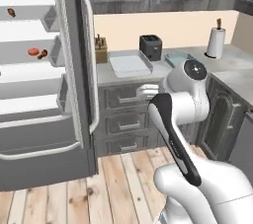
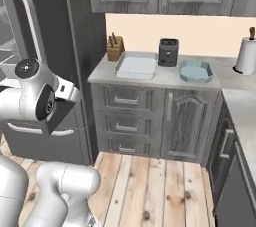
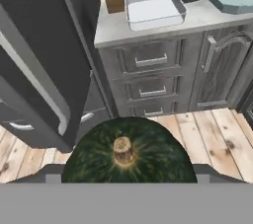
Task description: Place one squash and one chicken drumstick in each tupperware on the nearby counter, to pack two identical lunches.
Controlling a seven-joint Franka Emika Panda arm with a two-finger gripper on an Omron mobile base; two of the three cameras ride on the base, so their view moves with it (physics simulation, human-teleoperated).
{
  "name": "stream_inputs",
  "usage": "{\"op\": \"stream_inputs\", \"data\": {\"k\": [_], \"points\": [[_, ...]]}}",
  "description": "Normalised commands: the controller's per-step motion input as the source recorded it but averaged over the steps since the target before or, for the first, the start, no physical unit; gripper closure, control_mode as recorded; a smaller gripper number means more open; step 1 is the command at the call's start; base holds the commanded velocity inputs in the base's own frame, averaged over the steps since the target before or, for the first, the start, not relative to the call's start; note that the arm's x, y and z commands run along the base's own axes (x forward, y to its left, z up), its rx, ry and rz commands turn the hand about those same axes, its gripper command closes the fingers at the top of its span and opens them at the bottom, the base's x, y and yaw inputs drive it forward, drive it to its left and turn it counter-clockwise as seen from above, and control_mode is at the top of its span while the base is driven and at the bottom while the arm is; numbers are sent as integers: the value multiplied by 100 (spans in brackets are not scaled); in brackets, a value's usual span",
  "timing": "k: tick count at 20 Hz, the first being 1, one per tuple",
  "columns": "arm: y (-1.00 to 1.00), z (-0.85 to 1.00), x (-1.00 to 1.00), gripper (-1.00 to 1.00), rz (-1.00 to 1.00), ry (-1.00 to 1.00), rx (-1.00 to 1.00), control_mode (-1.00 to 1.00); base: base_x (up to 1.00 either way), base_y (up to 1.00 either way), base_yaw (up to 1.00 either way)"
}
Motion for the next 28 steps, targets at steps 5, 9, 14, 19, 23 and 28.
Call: {"op": "stream_inputs", "data": {"k": [5,9,14,19,23,28], "points": [[0,0,0,100,0,0,0,100,57,-62,0],[0,0,0,100,0,0,0,100,100,-25,0],[0,0,0,100,0,0,0,100,100,-24,0],[0,0,0,100,0,0,0,100,96,-16,0],[0,0,0,100,0,0,0,100,79,-3,0],[0,-60,54,100,0,6,0,-100,0,0,0]]}}
